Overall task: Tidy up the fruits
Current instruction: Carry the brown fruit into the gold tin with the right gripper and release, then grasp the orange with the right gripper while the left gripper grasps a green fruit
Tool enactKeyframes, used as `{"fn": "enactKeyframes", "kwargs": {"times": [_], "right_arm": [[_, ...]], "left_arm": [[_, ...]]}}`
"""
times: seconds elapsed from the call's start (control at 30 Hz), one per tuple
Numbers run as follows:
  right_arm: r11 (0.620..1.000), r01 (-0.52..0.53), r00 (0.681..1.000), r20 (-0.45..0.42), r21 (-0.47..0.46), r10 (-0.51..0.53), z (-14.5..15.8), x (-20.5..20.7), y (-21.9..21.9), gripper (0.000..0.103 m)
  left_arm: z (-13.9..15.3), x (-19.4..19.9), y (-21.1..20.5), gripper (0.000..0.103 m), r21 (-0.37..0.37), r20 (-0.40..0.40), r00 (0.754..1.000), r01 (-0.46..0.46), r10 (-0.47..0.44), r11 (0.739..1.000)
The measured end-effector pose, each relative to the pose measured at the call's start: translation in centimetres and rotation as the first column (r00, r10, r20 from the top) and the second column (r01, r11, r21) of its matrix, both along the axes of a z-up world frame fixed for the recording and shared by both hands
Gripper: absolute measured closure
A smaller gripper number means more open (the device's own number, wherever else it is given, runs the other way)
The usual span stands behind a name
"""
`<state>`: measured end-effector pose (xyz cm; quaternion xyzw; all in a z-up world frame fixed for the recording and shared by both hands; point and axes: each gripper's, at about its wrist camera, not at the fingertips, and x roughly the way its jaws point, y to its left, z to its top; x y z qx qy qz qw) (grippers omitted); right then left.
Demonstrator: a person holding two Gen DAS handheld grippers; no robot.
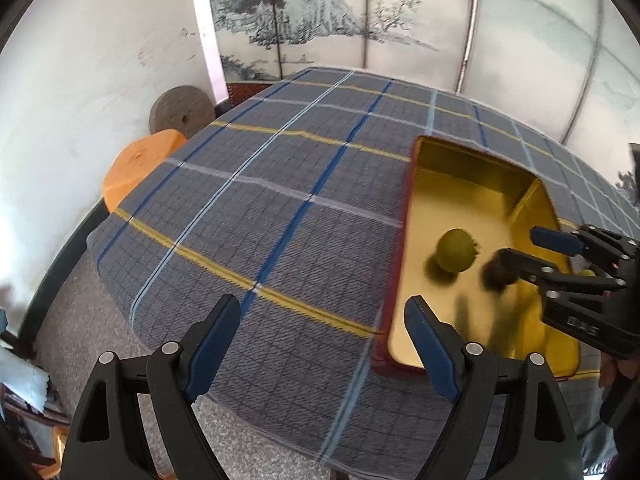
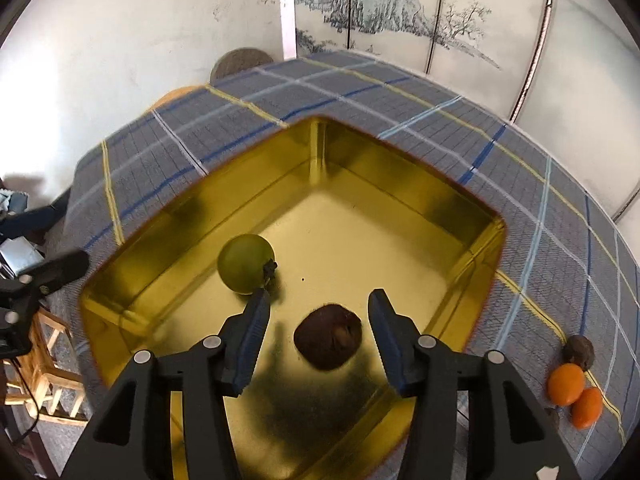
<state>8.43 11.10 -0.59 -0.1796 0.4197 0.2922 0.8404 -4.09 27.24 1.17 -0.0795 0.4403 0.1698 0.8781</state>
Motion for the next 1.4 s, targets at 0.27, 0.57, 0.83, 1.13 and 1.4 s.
{"fn": "enactKeyframes", "kwargs": {"times": [0.27,0.57,0.83,1.13,1.4], "right_arm": [[0.990,0.112,0.993,0.032,0.086,-0.115,3.7,-4.0,-9.0,0.054],[0.934,0.355,0.935,0.006,0.036,-0.355,3.1,-7.9,-22.2,0.054],[0.913,0.406,0.913,-0.058,0.035,-0.404,-0.1,-9.1,-25.0,0.054],[0.921,0.389,0.921,-0.023,-0.008,-0.389,-2.2,-8.5,-23.7,0.056],[0.928,0.371,0.928,0.025,-0.022,-0.371,-2.1,-8.6,-23.6,0.069]], "left_arm": [[1.9,0.9,-5.1,0.019,-0.010,0.051,0.989,0.139,-0.139,0.990],[2.4,2.2,-12.9,0.019,-0.017,0.056,0.948,0.316,-0.314,0.949],[1.7,3.0,-17.8,0.019,-0.002,0.033,0.913,0.407,-0.407,0.913],[0.8,4.1,-19.6,0.019,-0.012,0.008,0.911,0.412,-0.412,0.911],[0.7,5.2,-20.5,0.019,-0.014,-0.006,0.905,0.425,-0.425,0.905]]}}
